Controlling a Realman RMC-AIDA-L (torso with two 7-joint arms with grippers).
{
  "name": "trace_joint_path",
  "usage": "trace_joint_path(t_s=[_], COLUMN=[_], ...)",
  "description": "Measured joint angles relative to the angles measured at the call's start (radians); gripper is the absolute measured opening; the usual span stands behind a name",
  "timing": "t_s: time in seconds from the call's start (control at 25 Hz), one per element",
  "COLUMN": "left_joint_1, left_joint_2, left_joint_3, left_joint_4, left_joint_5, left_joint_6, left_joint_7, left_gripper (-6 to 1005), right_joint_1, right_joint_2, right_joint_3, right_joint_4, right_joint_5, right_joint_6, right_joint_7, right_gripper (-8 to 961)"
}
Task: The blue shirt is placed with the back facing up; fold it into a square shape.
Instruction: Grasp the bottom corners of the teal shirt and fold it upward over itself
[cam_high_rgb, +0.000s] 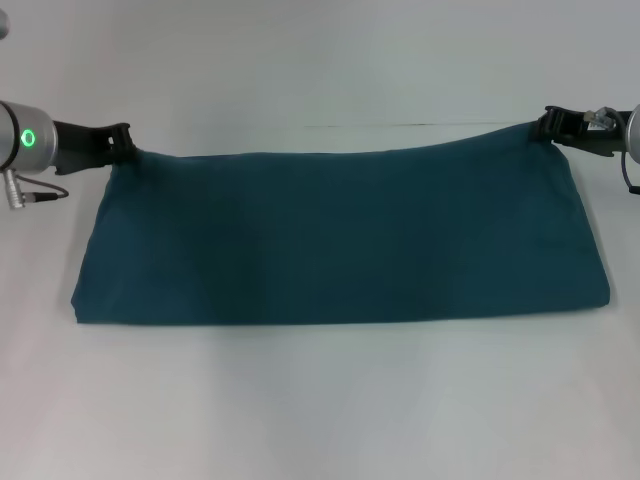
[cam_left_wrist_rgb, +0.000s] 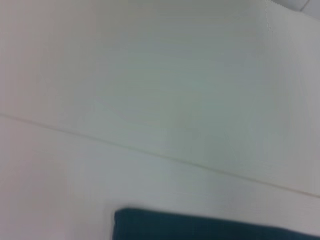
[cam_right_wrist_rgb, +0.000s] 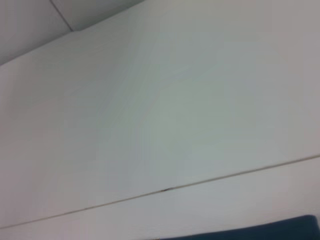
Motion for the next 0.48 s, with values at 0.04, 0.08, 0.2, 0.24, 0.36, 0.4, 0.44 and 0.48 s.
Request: trace_joint_path(t_s=[0.04, 0.08, 0.2, 0.24, 0.36, 0.4, 0.44, 0.48], left_joint_1=[-0.001, -0.003, -0.018, -0.027, -0.042, -0.048, -0.05, -0.053], left_joint_2=[-0.001, -0.003, -0.004, -0.004, -0.005, -0.005, -0.005, -0.005], left_joint_3=[0.0, 0.0, 0.0, 0.0, 0.001, 0.001, 0.002, 0.002], left_joint_4=[0.0, -0.001, -0.012, -0.019, -0.036, -0.041, -0.044, -0.048], left_joint_5=[-0.002, -0.004, -0.003, -0.001, 0.003, 0.003, 0.003, 0.003], left_joint_6=[-0.008, -0.02, -0.04, -0.047, -0.068, -0.074, -0.077, -0.081], left_joint_7=[0.001, 0.001, 0.001, 0.0, -0.002, -0.002, -0.002, -0.003], left_gripper=[37, 37, 37, 37, 40, 40, 41, 42], right_joint_1=[0.0, 0.0, 0.001, 0.002, 0.011, 0.015, 0.017, 0.02], right_joint_2=[0.0, 0.0, -0.004, -0.005, -0.005, -0.004, -0.004, -0.003], right_joint_3=[0.002, 0.004, 0.001, -0.001, -0.003, -0.004, -0.005, -0.008], right_joint_4=[0.0, 0.0, 0.0, 0.001, 0.001, 0.001, 0.001, 0.002], right_joint_5=[0.0, 0.0, 0.001, 0.002, 0.0, -0.001, -0.002, -0.003], right_joint_6=[0.004, 0.007, 0.02, 0.023, 0.029, 0.032, 0.036, 0.04], right_joint_7=[0.0, 0.002, 0.02, 0.024, 0.024, 0.024, 0.024, 0.024], right_gripper=[140, 142, 147, 149, 154, 156, 158, 159])
